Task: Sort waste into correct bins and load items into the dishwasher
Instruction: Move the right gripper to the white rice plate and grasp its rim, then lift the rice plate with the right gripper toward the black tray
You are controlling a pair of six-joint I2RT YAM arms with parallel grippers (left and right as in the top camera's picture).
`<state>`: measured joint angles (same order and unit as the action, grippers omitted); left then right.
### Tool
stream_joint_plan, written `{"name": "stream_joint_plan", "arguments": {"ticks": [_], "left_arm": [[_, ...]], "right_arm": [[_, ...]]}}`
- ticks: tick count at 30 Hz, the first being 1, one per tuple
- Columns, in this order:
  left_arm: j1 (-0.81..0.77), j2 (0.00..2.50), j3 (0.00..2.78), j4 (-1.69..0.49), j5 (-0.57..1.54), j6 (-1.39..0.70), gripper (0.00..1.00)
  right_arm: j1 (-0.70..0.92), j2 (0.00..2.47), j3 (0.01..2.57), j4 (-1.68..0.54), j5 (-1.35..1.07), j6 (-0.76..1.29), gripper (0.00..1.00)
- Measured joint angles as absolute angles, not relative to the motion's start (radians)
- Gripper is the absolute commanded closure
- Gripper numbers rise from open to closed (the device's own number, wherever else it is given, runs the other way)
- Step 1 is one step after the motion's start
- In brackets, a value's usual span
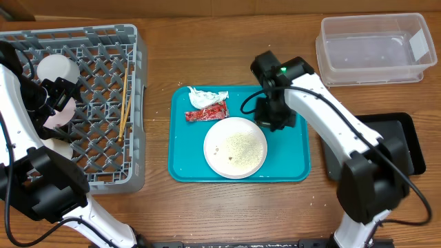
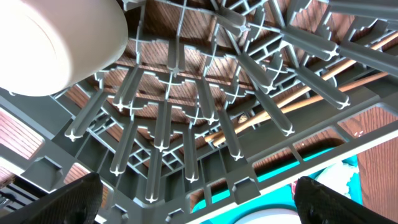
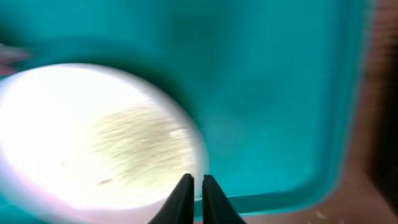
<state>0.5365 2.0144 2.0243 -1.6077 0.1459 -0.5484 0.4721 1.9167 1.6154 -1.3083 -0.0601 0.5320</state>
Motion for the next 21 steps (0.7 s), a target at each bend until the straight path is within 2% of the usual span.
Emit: {"name": "stream_joint_plan", "arguments": {"ticks": [1,2,3,7,11,12,15,16,18,21], "left_arm": [[0.537,2.014,2.024,-1.608,0.146,-0.548,0.00],[0.537,2.014,2.024,-1.608,0.146,-0.548,0.00],[0.537,2.014,2.024,-1.608,0.146,-0.548,0.00],[0.537,2.014,2.024,-1.607,0.146,-0.548,0.00],[0.537,2.014,2.024,-1.607,0.146,-0.548,0.00],[0.537,2.014,2.024,-1.607,0.146,-0.548,0.00],[0.537,2.014,2.024,-1.606,0.146,-0.548,0.00],[0.537,2.014,2.024,-1.607,0.146,-0.548,0.00],[0.537,2.014,2.024,-1.606,0.146,-0.548,0.00],[0.537,2.014,2.024,-1.605,0.146,-0.548,0.00]], "right_arm": [[0.484,1.903,1.621,-1.287,-0.112,0.507,0.24],[0.503,1.892,1.626,-1.261,-0.162,0.485,0.08],[0.526,1.887,1.629,-1.238,-0.199,0.472,0.00],[0.675,1.885,1.629,-1.127,-0.239,0.457,0.00],[0.847,1.887,1.623,-1.047,-0.143,0.513,0.00],[0.875,1.890,1.621,-1.039,-0.118,0.526,0.13],[0.952,1.920,1.616,-1.002,-0.026,0.577,0.35],[0.966,1.938,1.616,-0.987,-0.006,0.594,0.41],[0.983,1.979,1.615,-0.971,0.030,0.607,0.46],[0.988,2.032,1.613,-0.967,0.073,0.616,0.61]]}}
